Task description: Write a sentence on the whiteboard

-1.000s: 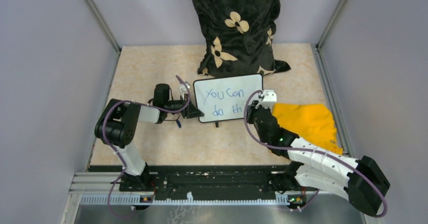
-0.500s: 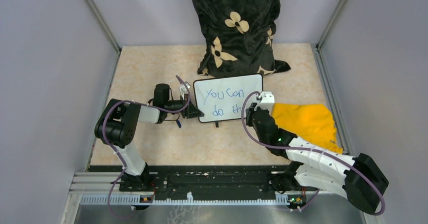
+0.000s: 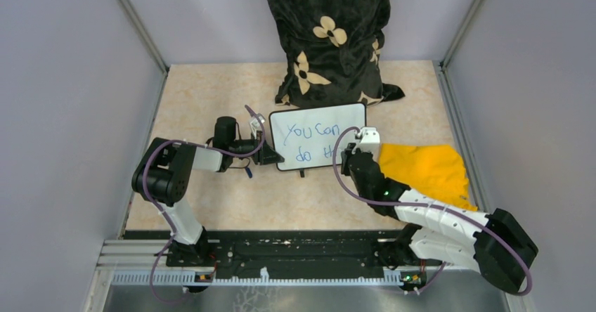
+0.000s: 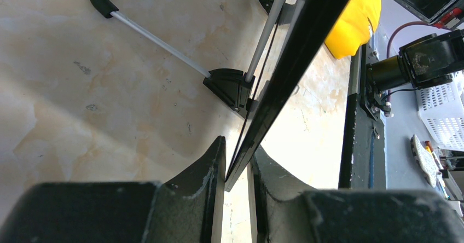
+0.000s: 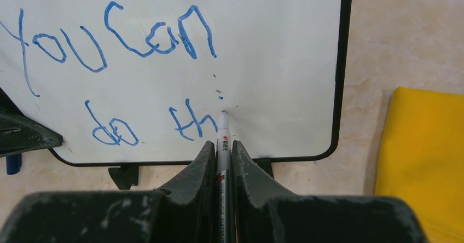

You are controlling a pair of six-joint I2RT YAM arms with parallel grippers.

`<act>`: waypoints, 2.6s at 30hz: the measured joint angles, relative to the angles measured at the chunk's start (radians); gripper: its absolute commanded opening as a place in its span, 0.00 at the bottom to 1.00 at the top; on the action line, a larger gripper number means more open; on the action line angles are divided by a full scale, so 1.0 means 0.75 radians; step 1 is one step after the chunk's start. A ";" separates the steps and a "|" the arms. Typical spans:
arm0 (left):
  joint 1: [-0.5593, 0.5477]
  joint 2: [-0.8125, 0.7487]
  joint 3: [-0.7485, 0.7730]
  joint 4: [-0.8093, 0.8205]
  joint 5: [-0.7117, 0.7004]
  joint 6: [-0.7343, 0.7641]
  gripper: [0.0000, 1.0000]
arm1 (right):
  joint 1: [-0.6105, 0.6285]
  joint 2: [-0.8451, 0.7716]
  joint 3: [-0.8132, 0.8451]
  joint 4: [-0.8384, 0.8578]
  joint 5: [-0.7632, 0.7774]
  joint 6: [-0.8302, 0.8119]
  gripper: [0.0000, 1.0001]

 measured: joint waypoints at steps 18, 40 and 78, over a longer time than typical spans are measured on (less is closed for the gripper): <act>0.000 0.000 0.001 -0.001 0.000 -0.001 0.26 | -0.001 0.021 -0.002 0.026 -0.002 0.007 0.00; 0.000 0.000 0.005 -0.008 0.000 0.000 0.26 | -0.001 -0.005 -0.060 -0.011 -0.043 0.071 0.00; -0.005 0.000 0.008 -0.016 -0.001 0.003 0.26 | -0.054 -0.096 -0.021 -0.056 0.049 0.069 0.00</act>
